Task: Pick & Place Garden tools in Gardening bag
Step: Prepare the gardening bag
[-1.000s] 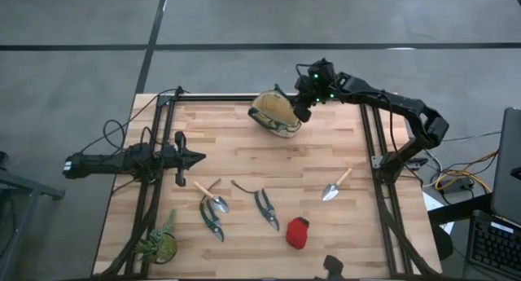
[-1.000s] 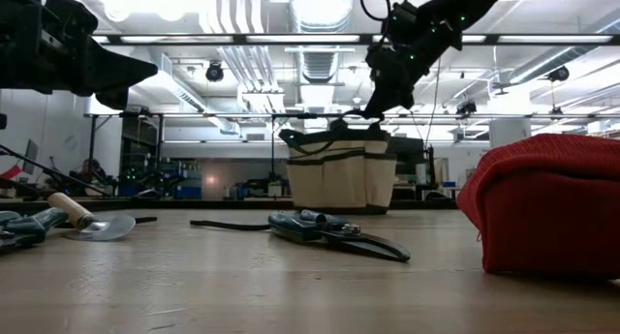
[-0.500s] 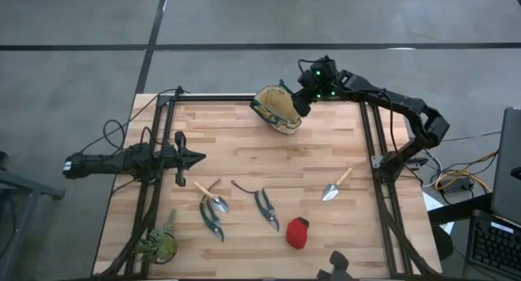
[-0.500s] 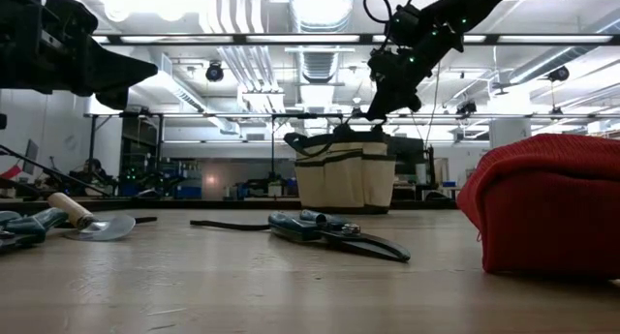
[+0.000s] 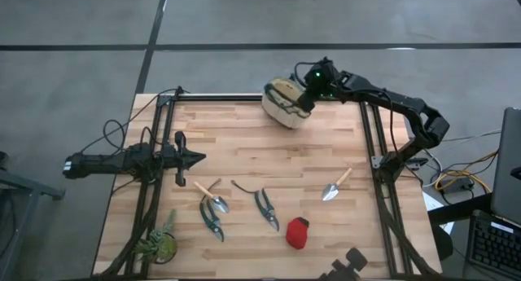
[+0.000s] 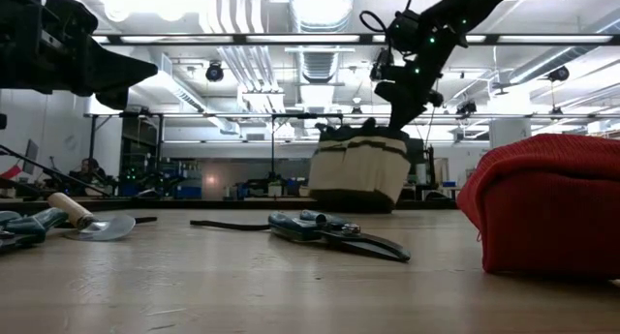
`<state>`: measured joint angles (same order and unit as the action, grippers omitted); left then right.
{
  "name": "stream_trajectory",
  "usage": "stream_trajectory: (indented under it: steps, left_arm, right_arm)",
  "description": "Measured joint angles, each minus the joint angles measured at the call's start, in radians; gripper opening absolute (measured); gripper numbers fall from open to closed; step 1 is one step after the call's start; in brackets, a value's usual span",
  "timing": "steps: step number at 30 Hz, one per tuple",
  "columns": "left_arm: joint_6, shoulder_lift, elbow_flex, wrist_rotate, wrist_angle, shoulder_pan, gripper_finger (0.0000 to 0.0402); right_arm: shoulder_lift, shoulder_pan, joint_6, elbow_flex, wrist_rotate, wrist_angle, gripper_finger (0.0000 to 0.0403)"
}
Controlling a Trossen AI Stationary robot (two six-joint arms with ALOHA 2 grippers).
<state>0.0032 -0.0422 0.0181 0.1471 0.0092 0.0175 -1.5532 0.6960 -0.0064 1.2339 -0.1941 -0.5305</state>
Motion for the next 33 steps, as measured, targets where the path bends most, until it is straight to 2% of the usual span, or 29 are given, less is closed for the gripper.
stream_trajectory:
  steps: [5,8,12,16,19,25,33]
  left_arm:
    - [0.0,0.0,0.0,0.0,0.0,0.0,0.0014]
    - [0.0,0.0,0.0,0.0,0.0,0.0,0.0014]
    - [0.0,0.0,0.0,0.0,0.0,0.0,0.0014]
    - [0.0,0.0,0.0,0.0,0.0,0.0,0.0014]
    - [0.0,0.0,0.0,0.0,0.0,0.0,0.0014]
    - [0.0,0.0,0.0,0.0,0.0,0.0,0.0014]
    - [0.0,0.0,0.0,0.0,0.0,0.0,0.0014]
  right_arm:
    - [-0.001,0.001,-0.018,-0.004,0.165,-0.006,0.0127]
    - [-0.002,-0.005,-0.02,-0.004,0.16,-0.008,0.0157]
    - [0.002,-0.004,-0.031,-0.004,0.086,-0.014,0.0196]
    - [0.023,-0.004,-0.033,-0.002,0.079,-0.013,0.0219]
    - [0.044,-0.012,-0.036,-0.002,0.105,-0.013,0.0228]
    - [0.097,-0.087,-0.181,-0.007,0.262,-0.009,0.0233]
    - [0.071,-0.228,-0.361,-0.06,0.277,-0.002,0.022]
